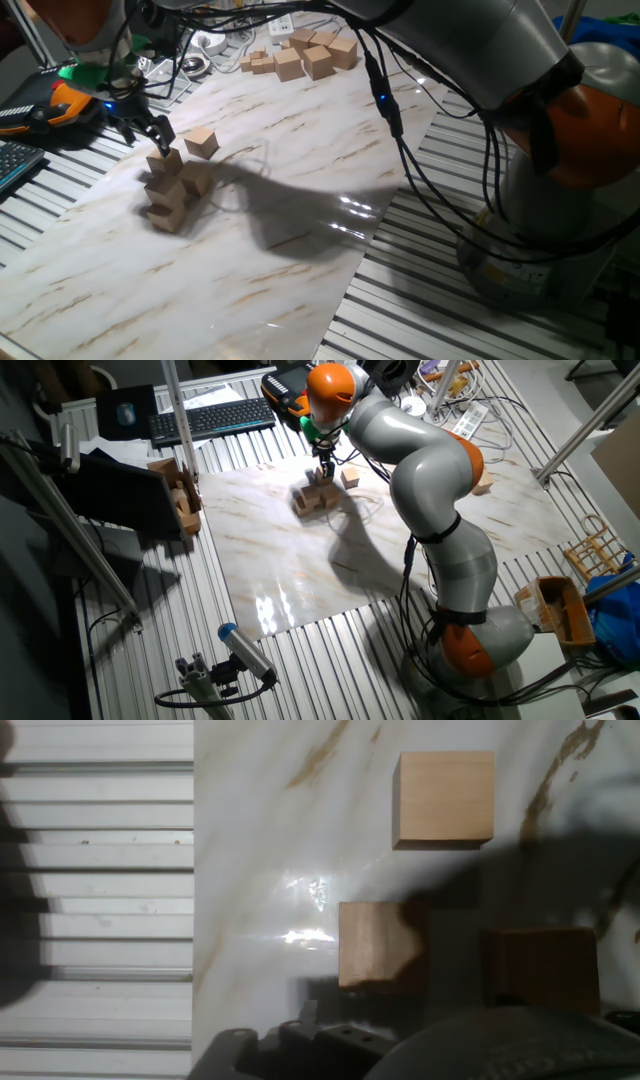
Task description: Stack the blocks into a pyramid shape
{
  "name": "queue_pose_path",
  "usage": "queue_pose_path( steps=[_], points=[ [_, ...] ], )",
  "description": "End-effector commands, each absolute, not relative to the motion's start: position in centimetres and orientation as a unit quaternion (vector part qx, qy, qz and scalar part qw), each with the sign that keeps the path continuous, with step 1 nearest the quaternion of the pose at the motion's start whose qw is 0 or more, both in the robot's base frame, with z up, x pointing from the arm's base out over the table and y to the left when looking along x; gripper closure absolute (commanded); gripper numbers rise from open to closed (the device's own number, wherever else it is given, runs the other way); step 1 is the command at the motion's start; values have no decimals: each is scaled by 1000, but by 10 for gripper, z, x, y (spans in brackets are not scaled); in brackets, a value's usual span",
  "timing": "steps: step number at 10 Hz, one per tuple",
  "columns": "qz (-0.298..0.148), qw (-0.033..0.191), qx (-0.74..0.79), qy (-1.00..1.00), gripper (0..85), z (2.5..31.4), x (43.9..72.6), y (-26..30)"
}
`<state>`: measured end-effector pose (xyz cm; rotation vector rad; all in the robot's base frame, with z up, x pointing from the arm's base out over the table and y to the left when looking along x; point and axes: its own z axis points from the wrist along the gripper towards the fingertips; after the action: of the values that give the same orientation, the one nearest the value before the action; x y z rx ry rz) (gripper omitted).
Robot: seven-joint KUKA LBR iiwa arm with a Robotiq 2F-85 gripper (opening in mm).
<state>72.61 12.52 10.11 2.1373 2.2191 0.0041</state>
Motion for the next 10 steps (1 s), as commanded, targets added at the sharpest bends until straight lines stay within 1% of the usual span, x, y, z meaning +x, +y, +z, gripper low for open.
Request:
queue_pose_path(
  steps=[1, 2, 4, 8, 10],
  points=[
    [2, 29, 692, 721, 170, 99, 726, 124],
    [3, 29, 690, 723, 340, 98, 726, 122],
    [2, 31, 693, 720, 0, 98, 726, 122],
    [6, 29, 706, 708, 0, 95, 727, 121],
    [6, 35, 702, 711, 0, 93, 726, 120]
  ],
)
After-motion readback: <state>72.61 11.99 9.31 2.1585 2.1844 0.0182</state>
